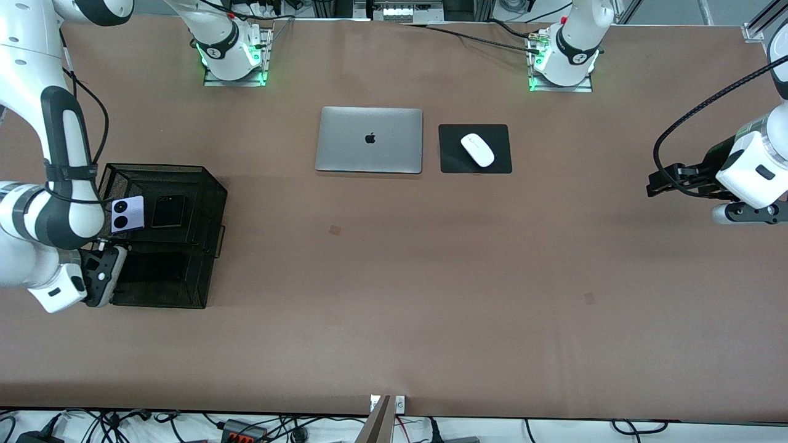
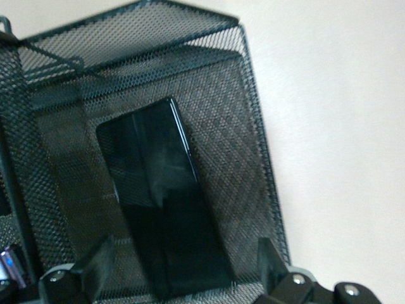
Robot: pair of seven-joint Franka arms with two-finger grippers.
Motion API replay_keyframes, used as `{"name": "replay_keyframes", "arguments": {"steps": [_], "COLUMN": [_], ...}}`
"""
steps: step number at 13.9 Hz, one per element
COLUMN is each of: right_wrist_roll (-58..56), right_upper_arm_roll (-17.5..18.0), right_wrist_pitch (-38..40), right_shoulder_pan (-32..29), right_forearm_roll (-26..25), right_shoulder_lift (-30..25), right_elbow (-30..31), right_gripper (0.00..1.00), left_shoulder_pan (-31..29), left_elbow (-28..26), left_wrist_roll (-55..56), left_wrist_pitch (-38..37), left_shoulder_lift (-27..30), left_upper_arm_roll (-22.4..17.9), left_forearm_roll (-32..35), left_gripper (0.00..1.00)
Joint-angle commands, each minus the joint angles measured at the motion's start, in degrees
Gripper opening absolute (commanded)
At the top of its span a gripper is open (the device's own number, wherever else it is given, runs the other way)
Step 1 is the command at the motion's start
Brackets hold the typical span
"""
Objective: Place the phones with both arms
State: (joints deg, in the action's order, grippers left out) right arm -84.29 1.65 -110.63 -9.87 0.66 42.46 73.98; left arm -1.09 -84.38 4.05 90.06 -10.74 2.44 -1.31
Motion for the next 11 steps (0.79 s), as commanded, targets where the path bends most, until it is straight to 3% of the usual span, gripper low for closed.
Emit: {"name": "replay_keyframes", "arguments": {"steps": [1, 8, 11], "right_wrist_roll": [-0.9, 1.1, 11.6], "right_upper_arm_roll": [1.1, 1.4, 1.4], "right_wrist_pitch": [1.0, 7.1, 10.9], "right_shoulder_pan": [-0.8, -0.5, 1.2], "right_forearm_roll": [1.4, 2.3, 2.5], "right_shoulder_lift": [-2.4, -3.9, -8.0], "right_elbow": [-0.3, -4.4, -4.4], "right_gripper": [1.00, 1.00, 1.00], "left_shoulder_pan": [0.0, -0.3, -0.2], "left_elbow": [1.2, 1.3, 1.3], "left_wrist_roll": [-0.8, -1.0, -1.0], "left_wrist_pitch": [-0.9, -0.8, -0.8], "left_shoulder_lift": [-0.2, -0.8, -0.8], "left_upper_arm_roll": [0.1, -0.2, -0.2], "left_forearm_roll": [1.0, 1.0, 1.0], "left_gripper": [1.00, 1.00, 1.00]}}
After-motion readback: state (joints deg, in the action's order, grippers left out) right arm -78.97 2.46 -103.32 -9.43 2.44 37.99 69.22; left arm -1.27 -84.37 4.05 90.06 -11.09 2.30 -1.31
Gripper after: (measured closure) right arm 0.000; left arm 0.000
